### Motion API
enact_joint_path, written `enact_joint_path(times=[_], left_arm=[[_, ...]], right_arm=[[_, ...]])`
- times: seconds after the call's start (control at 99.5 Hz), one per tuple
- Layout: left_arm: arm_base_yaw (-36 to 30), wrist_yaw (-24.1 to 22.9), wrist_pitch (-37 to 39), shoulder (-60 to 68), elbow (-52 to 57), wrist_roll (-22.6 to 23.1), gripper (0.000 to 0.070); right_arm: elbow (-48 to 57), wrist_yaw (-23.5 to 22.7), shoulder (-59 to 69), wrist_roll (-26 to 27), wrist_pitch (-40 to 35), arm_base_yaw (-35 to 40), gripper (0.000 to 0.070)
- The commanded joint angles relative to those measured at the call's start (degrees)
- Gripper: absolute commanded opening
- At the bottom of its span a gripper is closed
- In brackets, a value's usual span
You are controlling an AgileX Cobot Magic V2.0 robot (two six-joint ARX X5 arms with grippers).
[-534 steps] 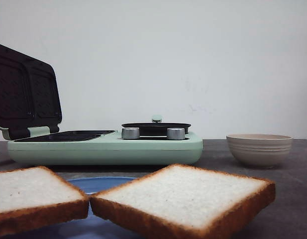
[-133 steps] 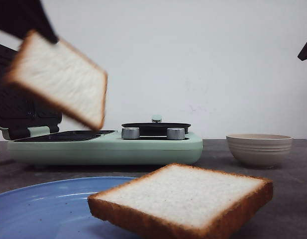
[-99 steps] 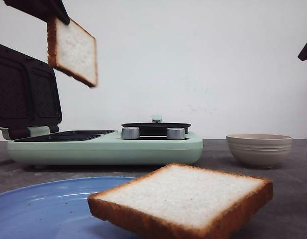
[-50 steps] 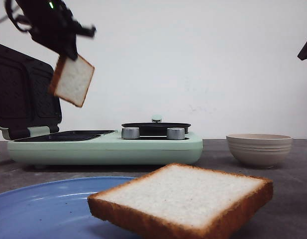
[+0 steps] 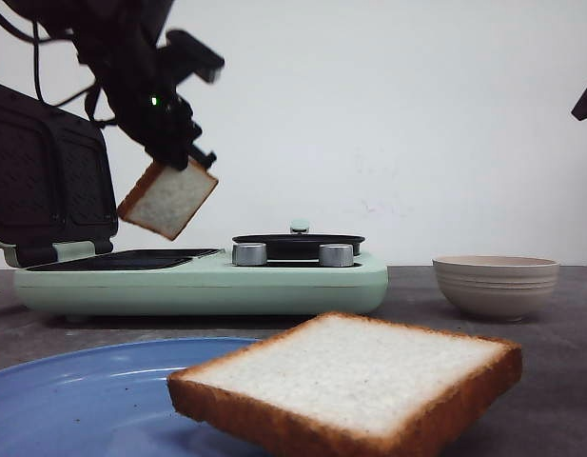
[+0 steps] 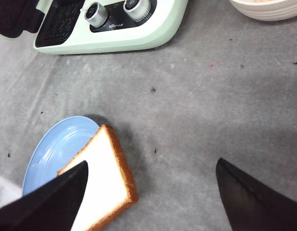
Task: Make breakfast with bread and shrimp
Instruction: 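Lift the bread with the left gripper and lower it into the sandwich maker, then open the left gripper and raise it away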
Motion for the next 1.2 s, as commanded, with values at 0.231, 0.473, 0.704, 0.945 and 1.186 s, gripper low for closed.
enact_joint_path(times=[0.231,0.473,0.704,0.945,1.186], left_arm=[[0.42,-0.22,0.61,6.38,4.85,2.10,0.0003],[0.20,-0.20,-3.87,6.93,4.85,1.95,0.0003],[0.57,-0.20,-6.23,6.93,4.85,1.88,0.0017],[0.55,-0.24,-3.34,6.91,4.85,1.86,0.0700],[-0.22,-0.20,-3.78,6.64,7.69,1.46,0.0700]], right_arm=[[0.87,0.46,1.33,-1.90,0.57,1.01,0.0532],[0.87,0.46,2.16,-2.19,1.11,1.01,0.0532],[0.87,0.46,2.16,-2.16,2.29,1.01,0.0532],[0.87,0.37,2.16,-2.12,2.25,1.01,0.0532],[0.87,0.35,2.16,-2.08,2.25,1.01,0.0532]])
